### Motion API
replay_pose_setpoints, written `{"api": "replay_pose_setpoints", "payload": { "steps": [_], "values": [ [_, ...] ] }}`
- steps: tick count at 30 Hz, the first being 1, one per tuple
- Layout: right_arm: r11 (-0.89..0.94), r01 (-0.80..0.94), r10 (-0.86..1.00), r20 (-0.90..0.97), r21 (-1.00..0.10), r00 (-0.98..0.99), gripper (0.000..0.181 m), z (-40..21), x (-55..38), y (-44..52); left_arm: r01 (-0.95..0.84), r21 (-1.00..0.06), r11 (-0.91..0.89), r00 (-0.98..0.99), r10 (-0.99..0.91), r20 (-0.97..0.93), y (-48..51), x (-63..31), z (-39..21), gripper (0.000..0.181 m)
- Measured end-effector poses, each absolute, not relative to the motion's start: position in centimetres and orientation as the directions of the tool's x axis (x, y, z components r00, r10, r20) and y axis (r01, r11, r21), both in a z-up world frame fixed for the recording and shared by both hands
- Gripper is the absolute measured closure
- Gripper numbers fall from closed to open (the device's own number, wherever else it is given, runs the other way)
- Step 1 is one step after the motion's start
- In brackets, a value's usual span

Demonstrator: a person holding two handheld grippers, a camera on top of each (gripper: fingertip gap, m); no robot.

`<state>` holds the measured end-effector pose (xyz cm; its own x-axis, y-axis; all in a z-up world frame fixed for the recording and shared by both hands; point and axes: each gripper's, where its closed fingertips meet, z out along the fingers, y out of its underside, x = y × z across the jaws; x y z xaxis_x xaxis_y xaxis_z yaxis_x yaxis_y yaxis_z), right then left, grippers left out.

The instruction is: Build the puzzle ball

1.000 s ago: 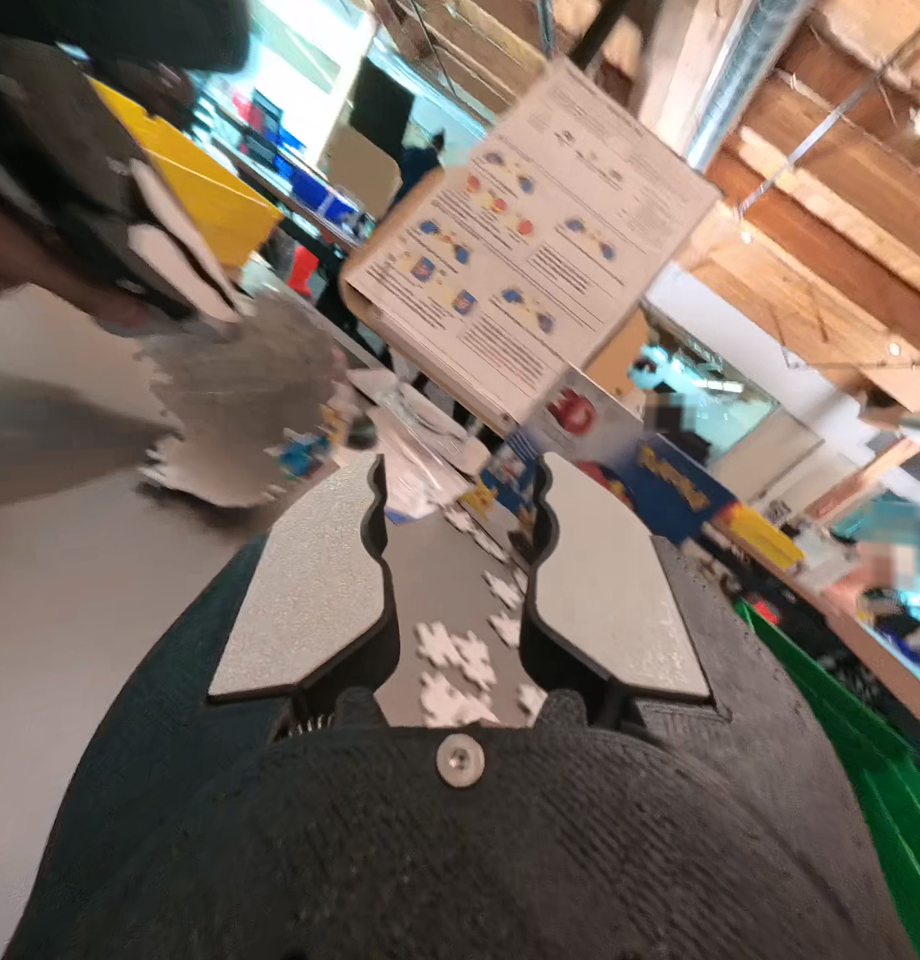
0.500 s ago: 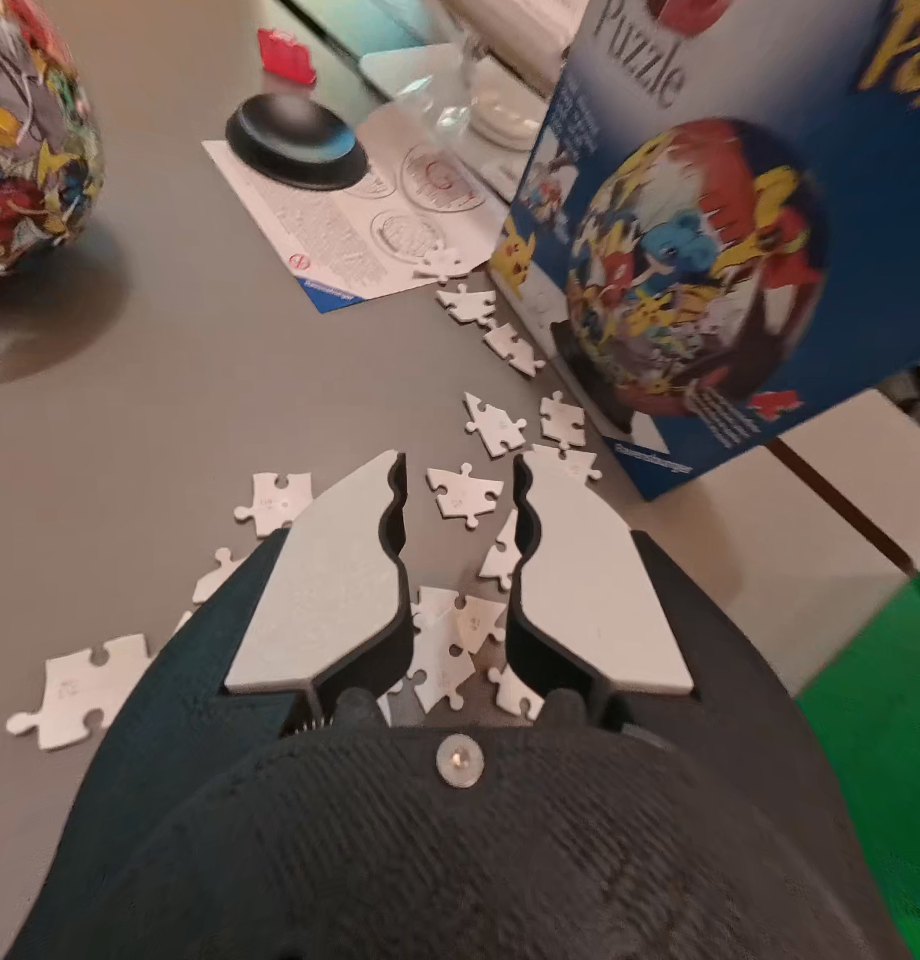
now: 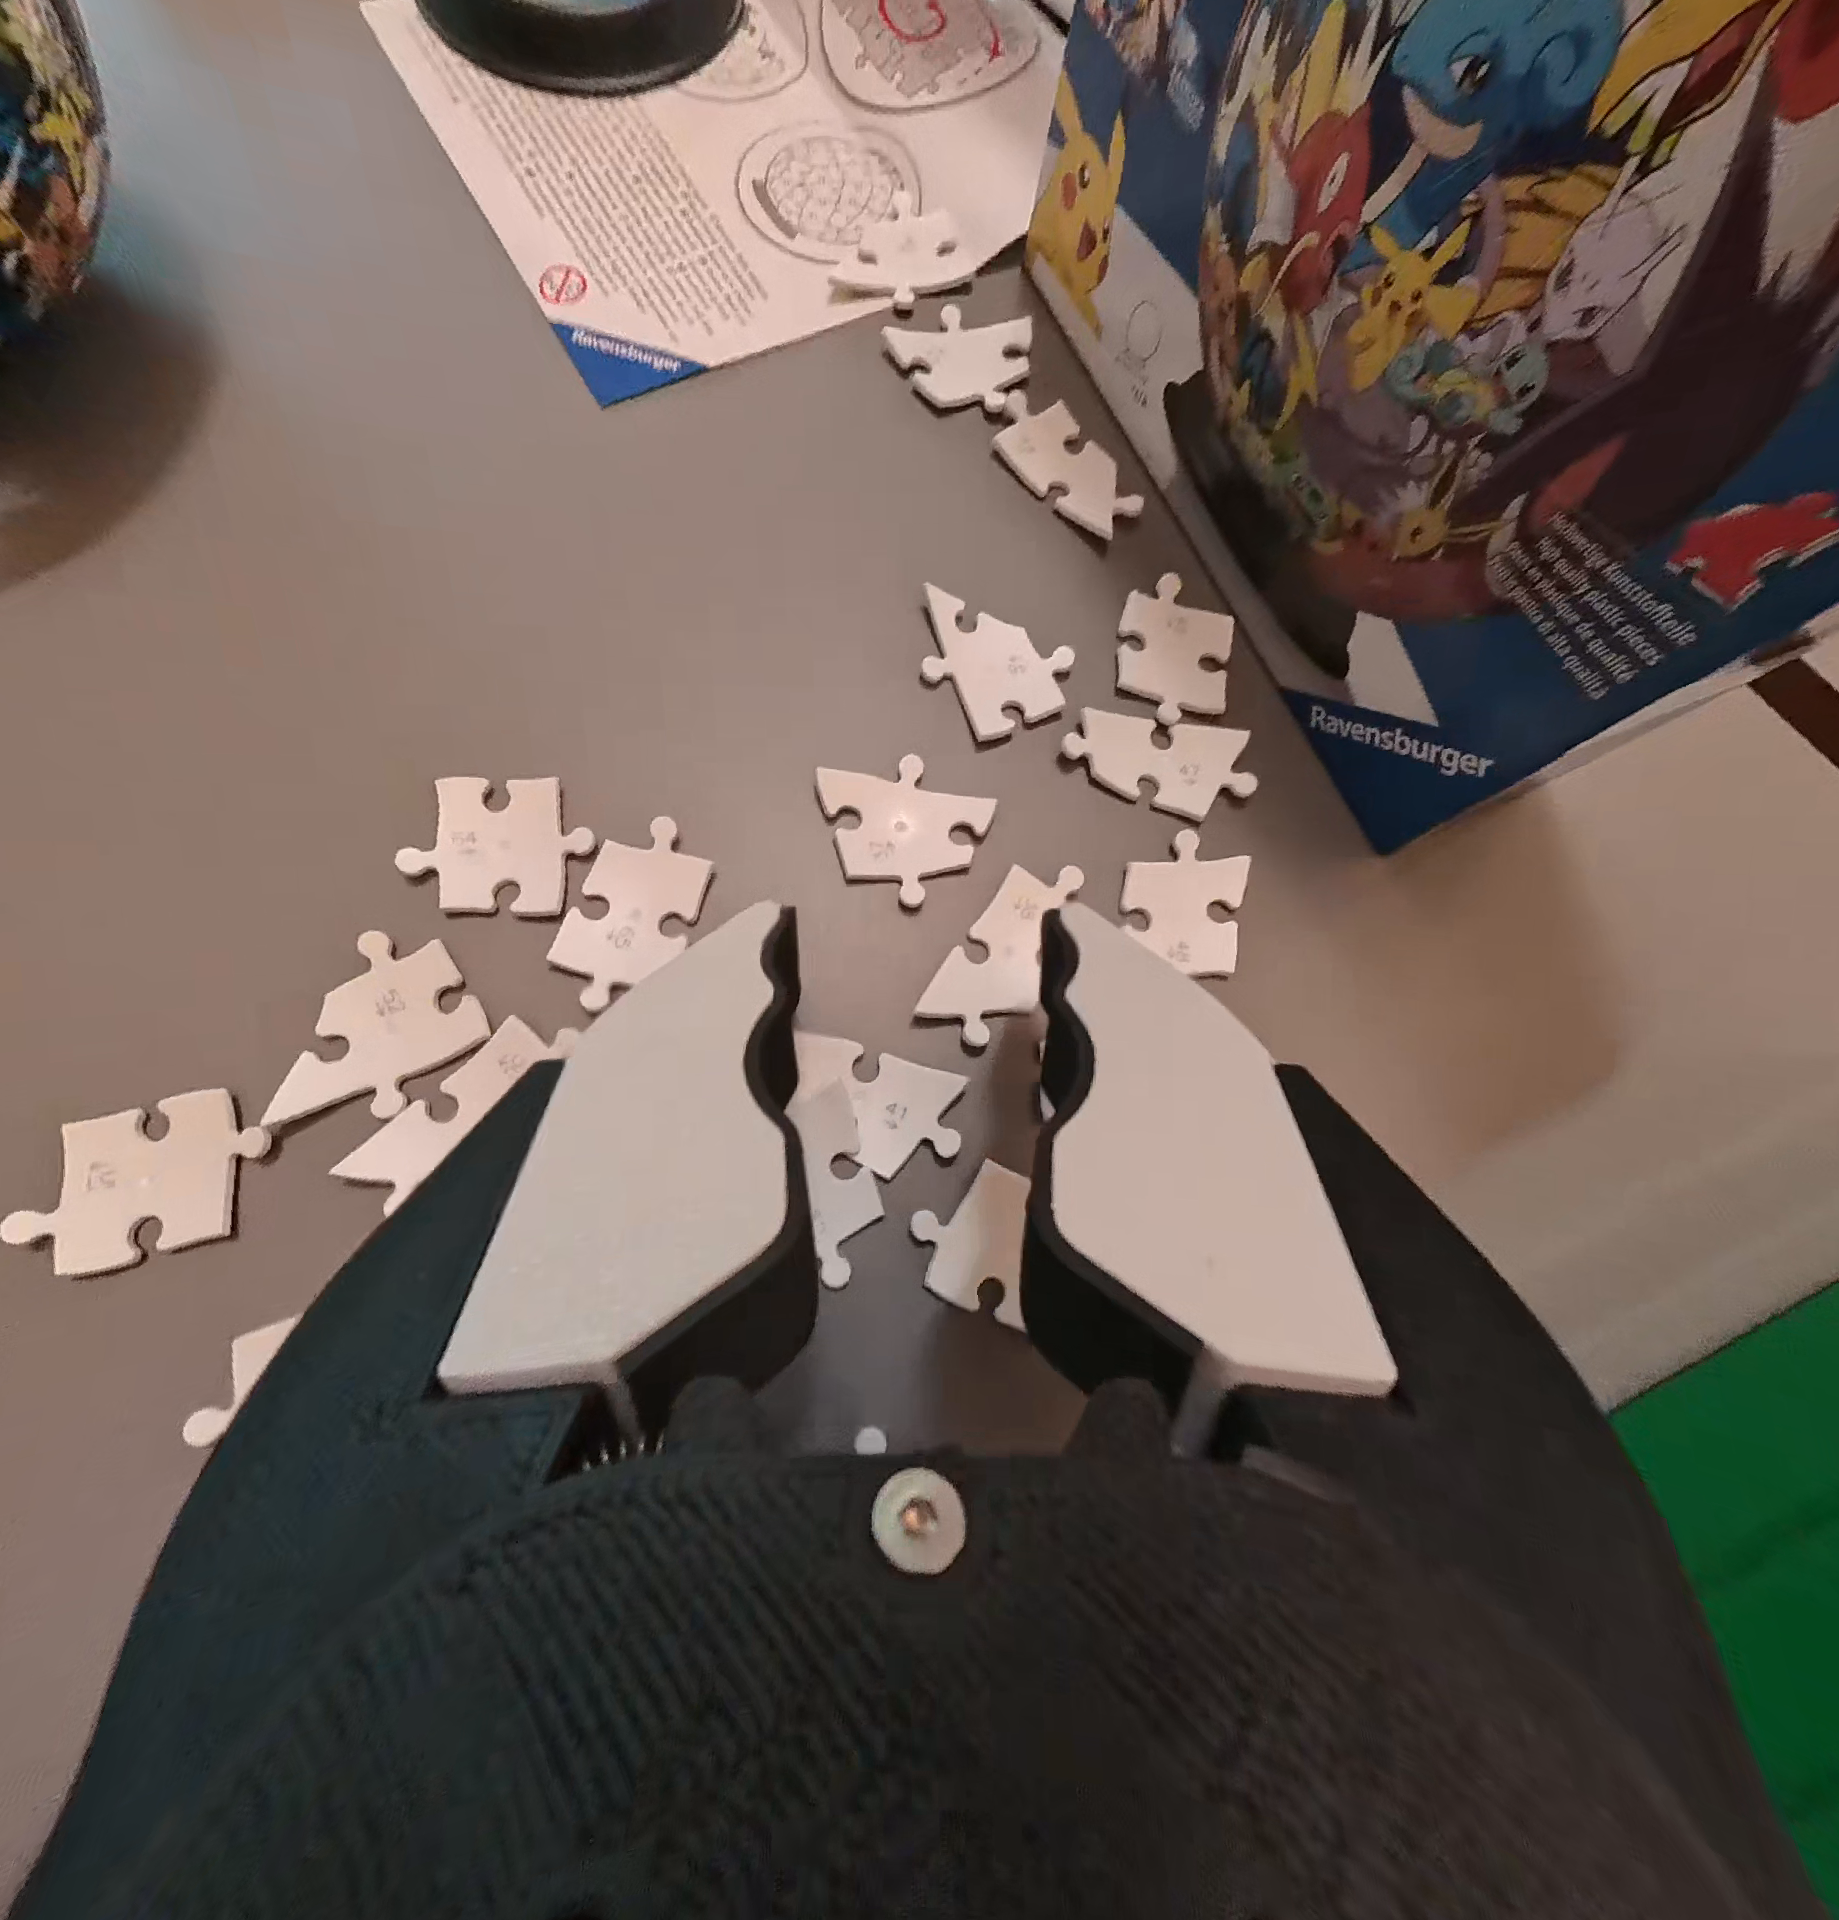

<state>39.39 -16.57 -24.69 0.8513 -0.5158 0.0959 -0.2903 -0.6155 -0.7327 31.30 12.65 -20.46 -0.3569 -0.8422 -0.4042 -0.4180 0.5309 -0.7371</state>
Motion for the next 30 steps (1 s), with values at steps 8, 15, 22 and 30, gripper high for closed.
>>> {"api": "replay_pose_setpoints", "payload": {
  "steps": [8,15,22,30],
  "values": [
    [-0.593,-0.285,-0.532,0.101,-0.753,0.841,0.144,-24.1,40.5,-16.0,-0.419,-0.734,0.535,-0.369,-0.838,-0.401,12.4,31.5,-20.5,0.179],
    [-0.646,-0.309,-0.498,0.078,-0.698,0.864,0.139,-26.5,40.5,-14.1,-0.418,-0.73,0.54,-0.377,-0.835,-0.402,12.2,31.5,-20.6,0.179],
    [-0.718,-0.287,-0.418,0.062,-0.634,0.906,0.158,-27.4,40.2,-13.6,-0.422,-0.725,0.545,-0.378,-0.832,-0.406,12.2,31.4,-20.6,0.179],
    [-0.806,-0.02,-0.149,0.17,-0.592,0.974,0.173,-27.0,37.9,-11.3,-0.429,-0.728,0.535,-0.377,-0.838,-0.394,12.3,31.6,-20.7,0.178]
  ]
}}
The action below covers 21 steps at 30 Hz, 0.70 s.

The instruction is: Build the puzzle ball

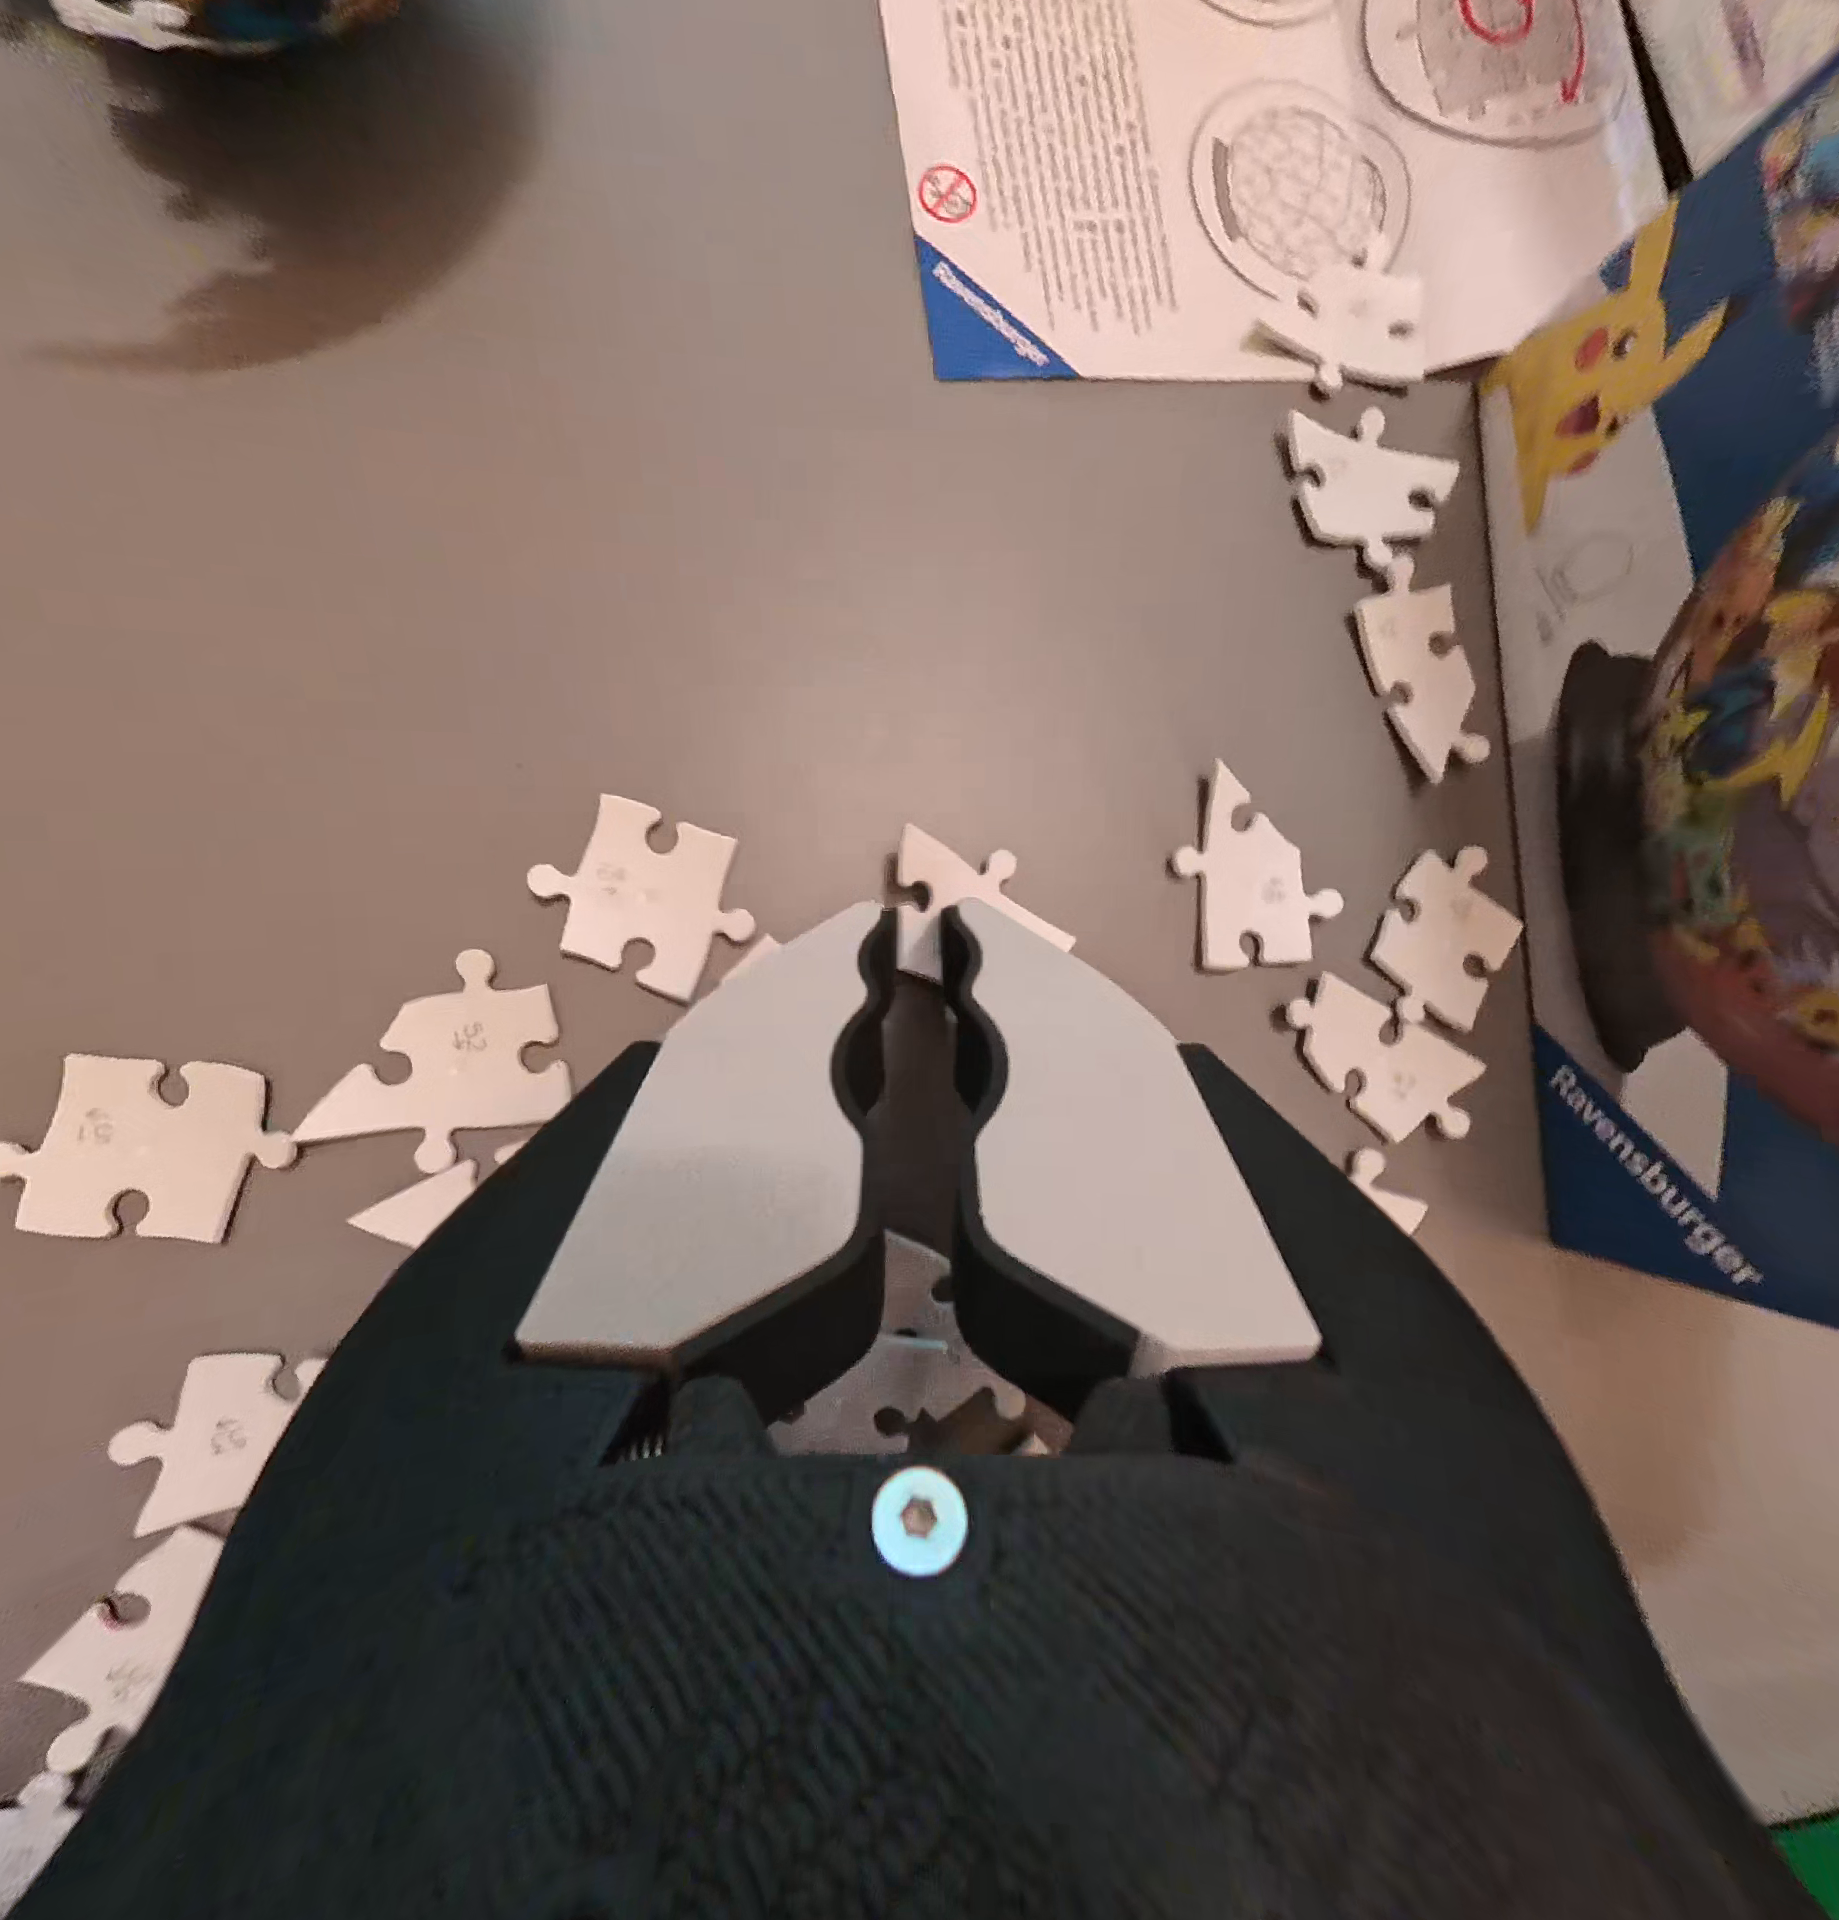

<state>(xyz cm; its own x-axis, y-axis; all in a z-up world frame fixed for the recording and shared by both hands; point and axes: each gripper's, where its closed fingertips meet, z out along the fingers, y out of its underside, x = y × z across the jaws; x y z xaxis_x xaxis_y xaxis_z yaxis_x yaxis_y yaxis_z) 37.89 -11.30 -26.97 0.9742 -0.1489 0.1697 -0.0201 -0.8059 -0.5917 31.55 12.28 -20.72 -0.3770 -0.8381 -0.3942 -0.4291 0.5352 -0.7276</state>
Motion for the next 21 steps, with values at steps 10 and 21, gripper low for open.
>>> {"api": "replay_pose_setpoints", "payload": {
  "steps": [10,21],
  "values": [
    [-0.495,0.605,0.279,0.545,-0.624,0.791,0.179,-20.6,23.6,-1.7,-0.443,-0.724,0.529,-0.358,-0.845,-0.398,12.4,31.4,-20.7,0.178],
    [-0.413,0.61,0.383,0.479,-0.676,0.79,0.178,-23.7,16.0,4.1,-0.431,-0.716,0.55,-0.346,-0.833,-0.432,12.2,31.2,-20.5,0.178]
  ]
}}
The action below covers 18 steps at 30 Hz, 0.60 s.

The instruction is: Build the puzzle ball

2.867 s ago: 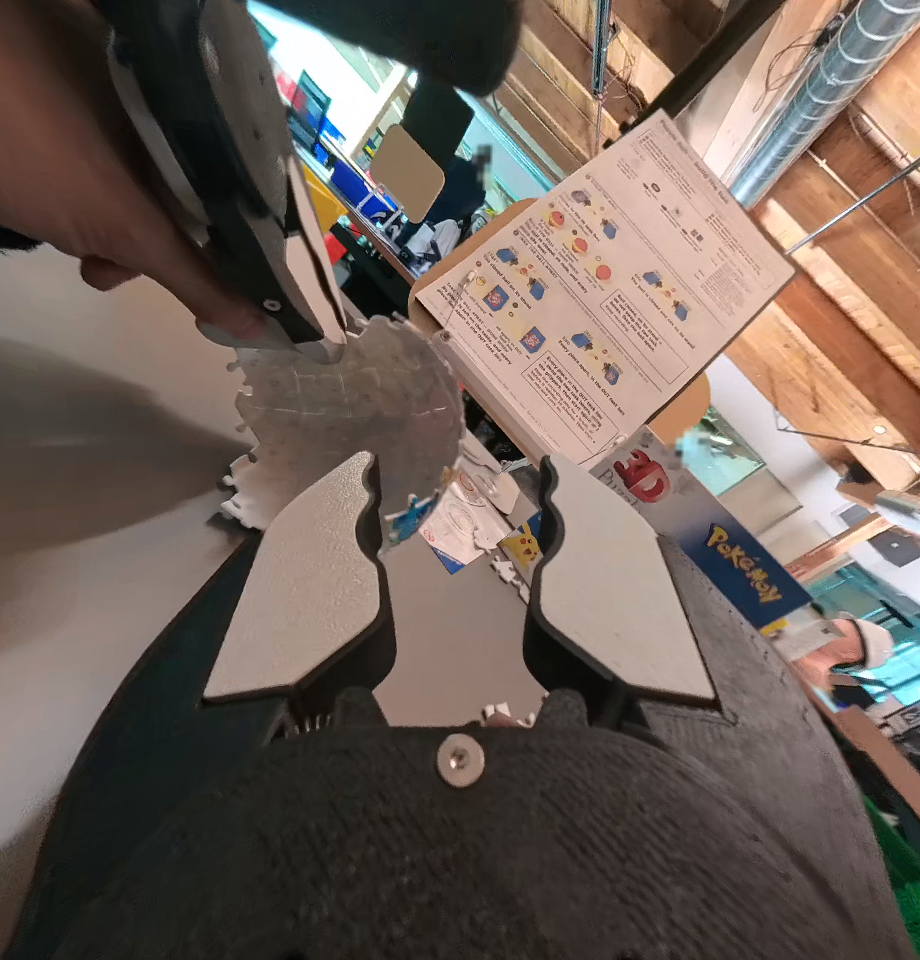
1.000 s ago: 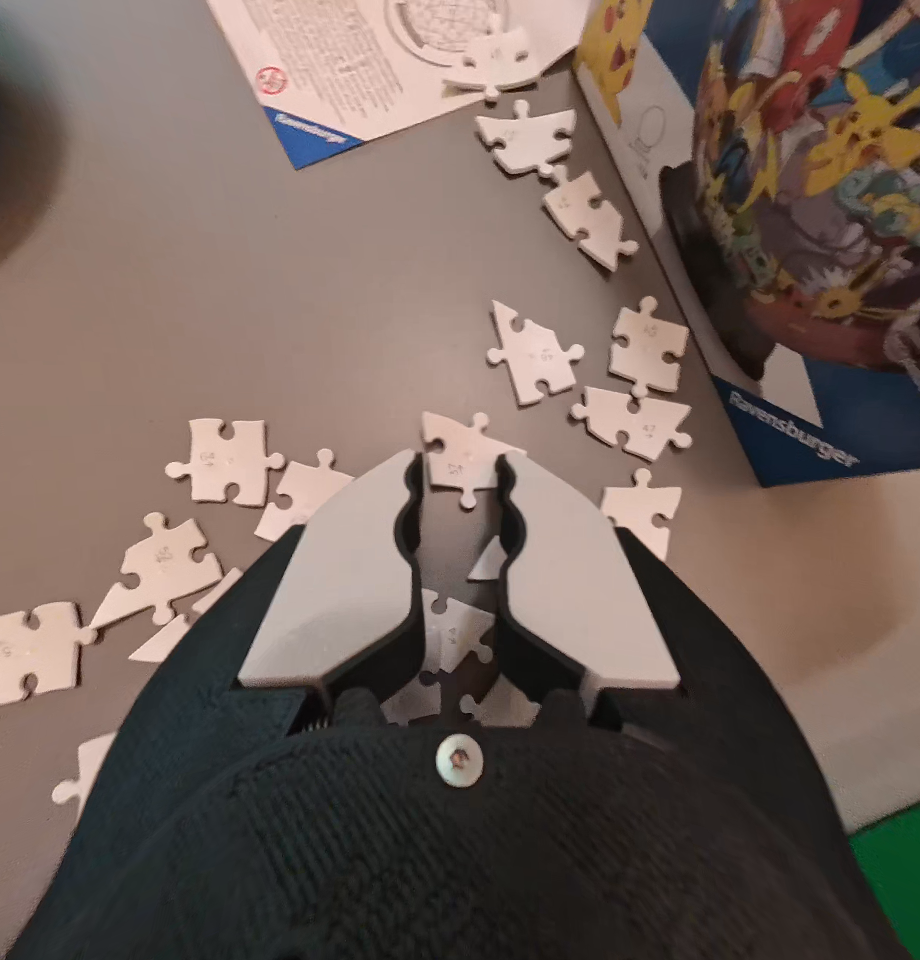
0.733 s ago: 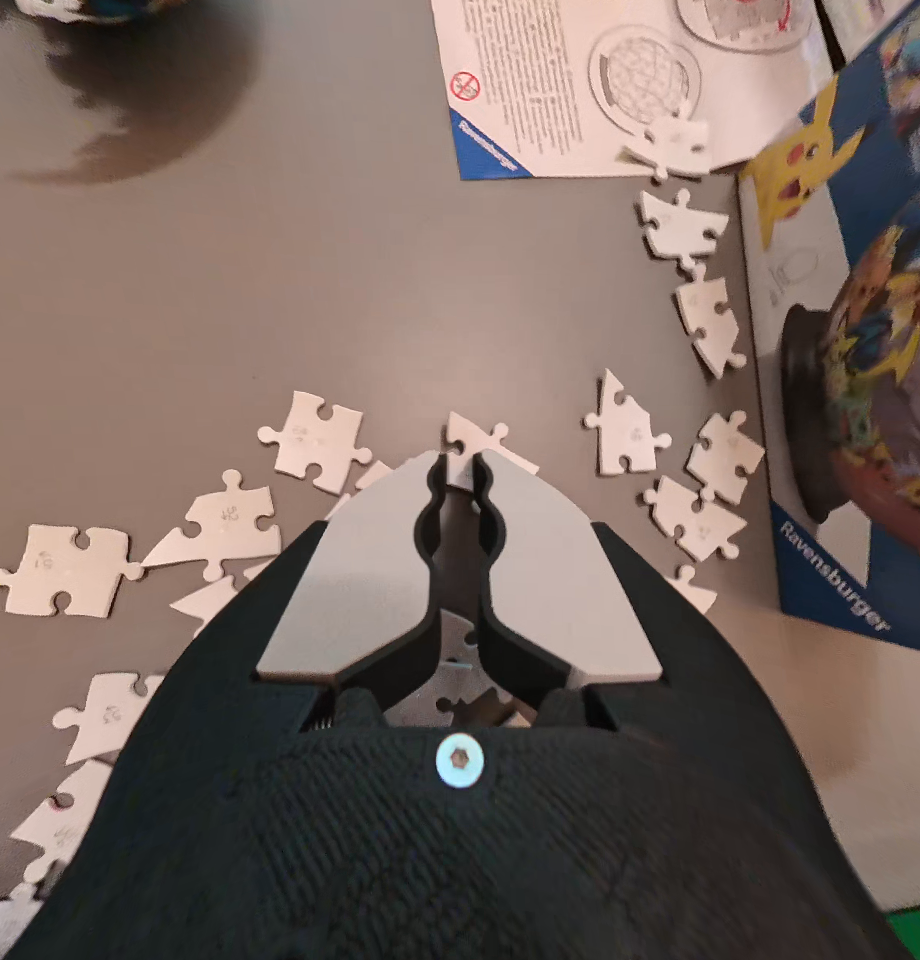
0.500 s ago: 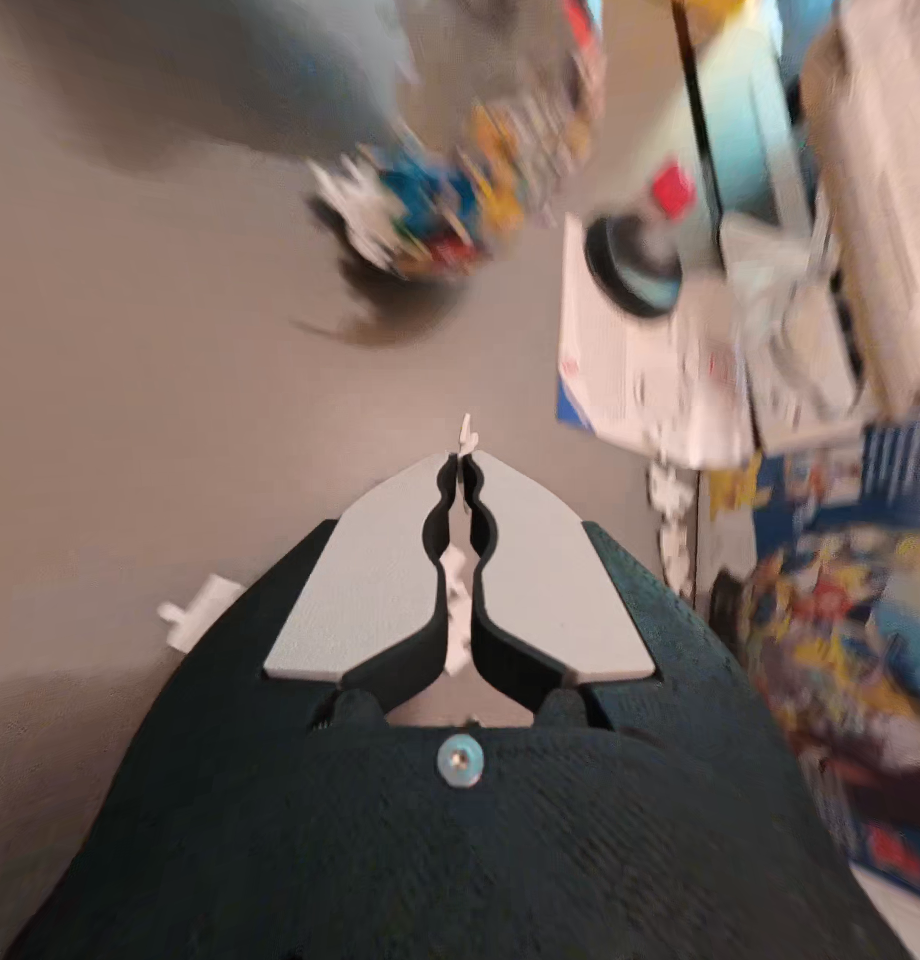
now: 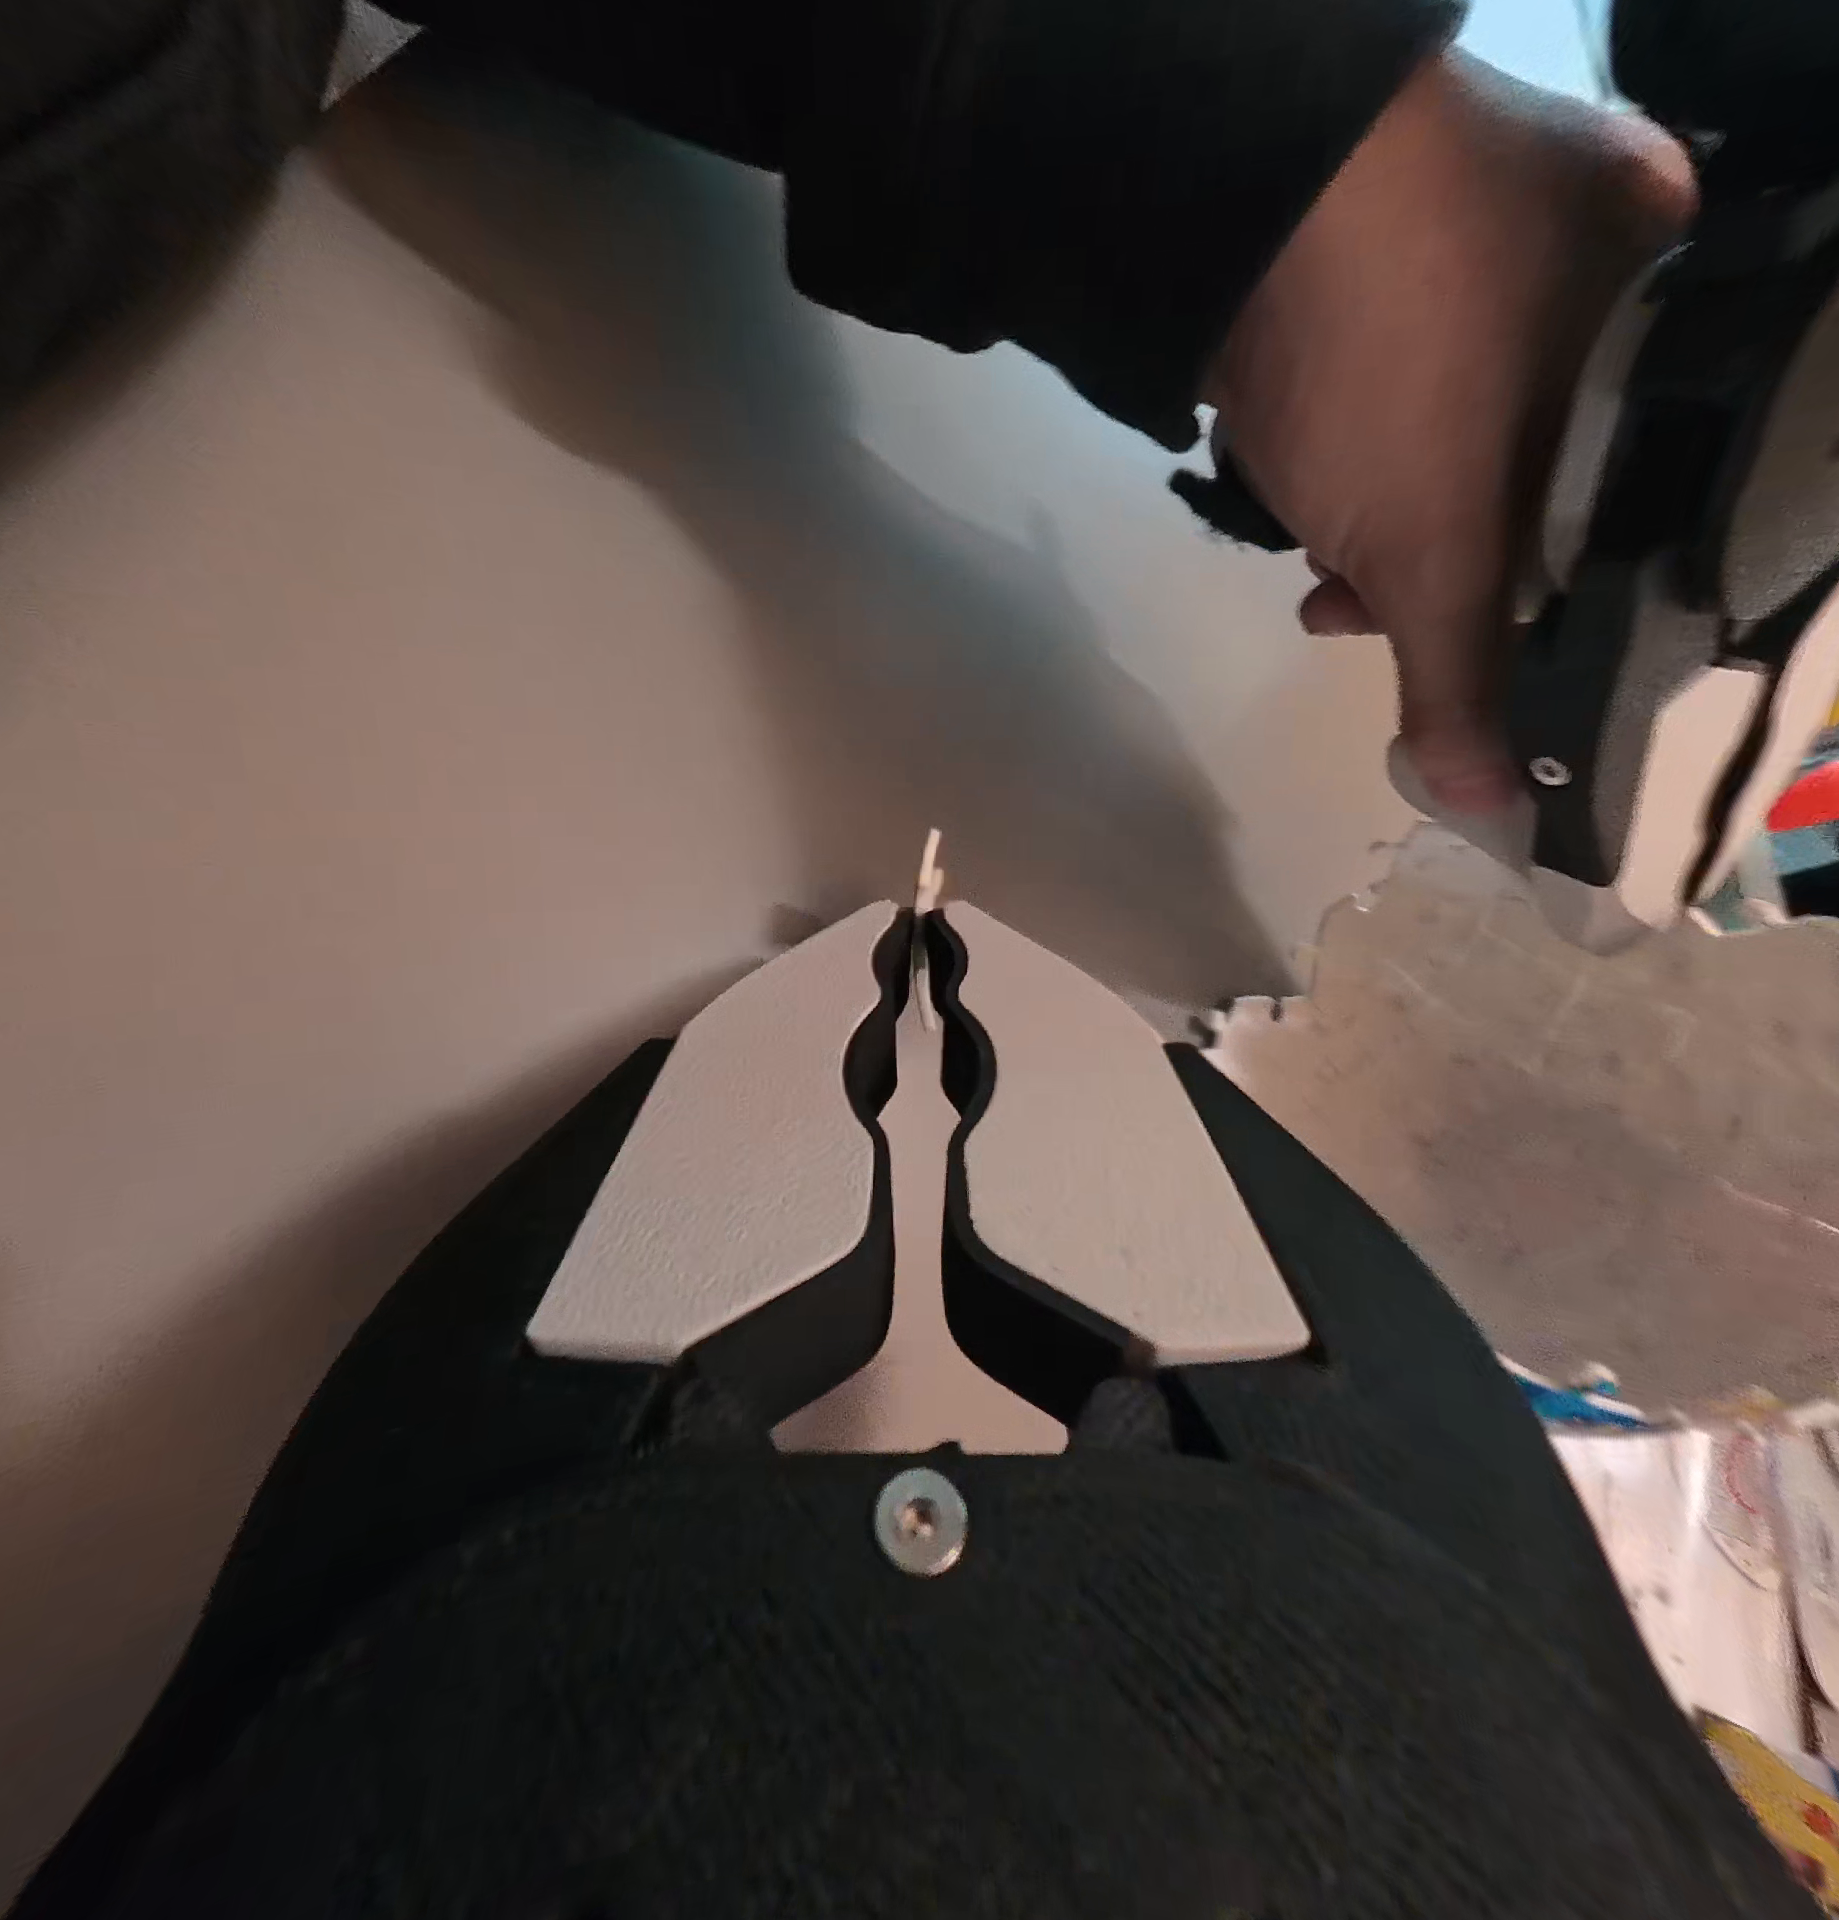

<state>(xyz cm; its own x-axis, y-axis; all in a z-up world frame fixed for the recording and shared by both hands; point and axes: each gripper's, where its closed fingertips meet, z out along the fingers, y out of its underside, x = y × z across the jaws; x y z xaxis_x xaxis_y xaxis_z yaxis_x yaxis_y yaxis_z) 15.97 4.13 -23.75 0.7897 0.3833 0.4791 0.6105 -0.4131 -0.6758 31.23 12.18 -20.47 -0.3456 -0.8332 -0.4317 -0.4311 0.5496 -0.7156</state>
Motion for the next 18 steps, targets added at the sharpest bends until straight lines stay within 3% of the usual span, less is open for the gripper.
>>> {"api": "replay_pose_setpoints", "payload": {
  "steps": [3,6,11,14,18],
  "values": [
    [-0.442,0.56,0.392,0.41,-0.701,0.823,0.165,-24.5,15.3,4.0,-0.431,-0.713,0.553,-0.346,-0.831,-0.436,12.3,31.1,-20.5,0.178],
    [-0.467,0.476,0.374,0.322,-0.745,0.87,0.164,-24.6,14.7,3.3,-0.43,-0.715,0.551,-0.348,-0.832,-0.432,12.4,31.0,-20.5,0.178],
    [-0.512,0.158,0.094,0.128,-0.844,0.987,0.143,-23.4,15.2,3.8,-0.43,-0.711,0.556,-0.358,-0.828,-0.431,12.4,31.0,-20.6,0.178],
    [-0.566,0.057,-0.003,0.071,-0.823,0.997,0.142,-24.4,14.6,4.4,-0.43,-0.711,0.557,-0.361,-0.828,-0.43,12.5,30.9,-20.7,0.178],
    [-0.661,0.065,-0.054,0.133,-0.747,0.99,0.163,-26.5,15.7,4.3,-0.43,-0.714,0.553,-0.365,-0.83,-0.422,12.5,30.9,-20.7,0.178]
  ]
}}
